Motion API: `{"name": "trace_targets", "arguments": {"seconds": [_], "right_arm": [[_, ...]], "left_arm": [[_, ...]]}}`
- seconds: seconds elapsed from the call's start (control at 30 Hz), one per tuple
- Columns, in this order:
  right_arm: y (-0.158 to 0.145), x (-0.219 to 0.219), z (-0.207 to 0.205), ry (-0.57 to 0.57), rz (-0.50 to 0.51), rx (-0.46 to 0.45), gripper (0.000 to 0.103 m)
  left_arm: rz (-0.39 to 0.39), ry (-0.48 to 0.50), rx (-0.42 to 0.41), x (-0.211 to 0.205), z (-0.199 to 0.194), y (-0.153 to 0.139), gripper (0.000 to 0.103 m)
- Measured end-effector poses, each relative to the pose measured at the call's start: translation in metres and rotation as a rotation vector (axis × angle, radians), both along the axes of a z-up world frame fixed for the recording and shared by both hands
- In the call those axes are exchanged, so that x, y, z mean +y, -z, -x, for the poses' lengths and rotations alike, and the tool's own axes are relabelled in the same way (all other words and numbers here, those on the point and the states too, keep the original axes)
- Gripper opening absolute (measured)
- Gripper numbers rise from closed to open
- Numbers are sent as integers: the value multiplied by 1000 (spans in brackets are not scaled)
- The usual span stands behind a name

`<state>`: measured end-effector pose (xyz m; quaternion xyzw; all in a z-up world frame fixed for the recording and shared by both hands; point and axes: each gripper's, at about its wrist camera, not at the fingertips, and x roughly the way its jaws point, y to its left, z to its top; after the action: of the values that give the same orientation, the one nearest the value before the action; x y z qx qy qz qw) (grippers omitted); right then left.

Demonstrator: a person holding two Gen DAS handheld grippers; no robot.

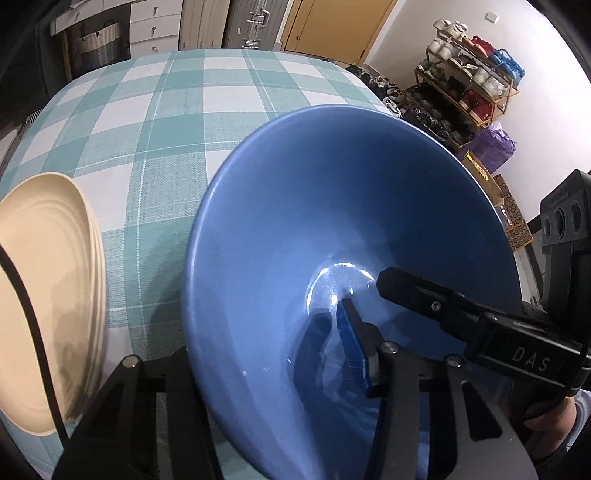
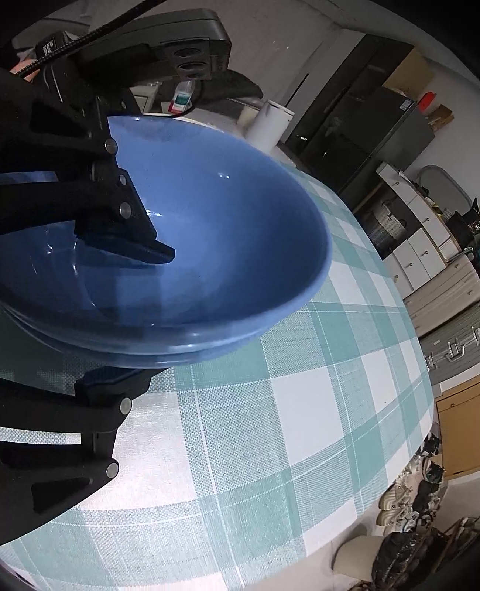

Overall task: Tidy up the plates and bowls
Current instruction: 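Lift the bowl stack with both tools and carry it over the cream plates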

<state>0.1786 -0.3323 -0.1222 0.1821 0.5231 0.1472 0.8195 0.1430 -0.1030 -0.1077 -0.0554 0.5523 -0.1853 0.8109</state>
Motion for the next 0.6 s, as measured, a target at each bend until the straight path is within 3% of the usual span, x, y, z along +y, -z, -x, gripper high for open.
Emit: {"name": "trace_targets", "arguments": {"seconds": [0.1,0.37,0.6], "right_arm": [[0,-2,1,20,12,3,41],[-2,0,3,27,40,24,40],[-8,3,-2,26,45,32,39]], "left_arm": [[-1,-2,7,0,1,-1,46],[30,-23,50,7,1,-1,46],[26,-16,41,9,5,-9,46]]}}
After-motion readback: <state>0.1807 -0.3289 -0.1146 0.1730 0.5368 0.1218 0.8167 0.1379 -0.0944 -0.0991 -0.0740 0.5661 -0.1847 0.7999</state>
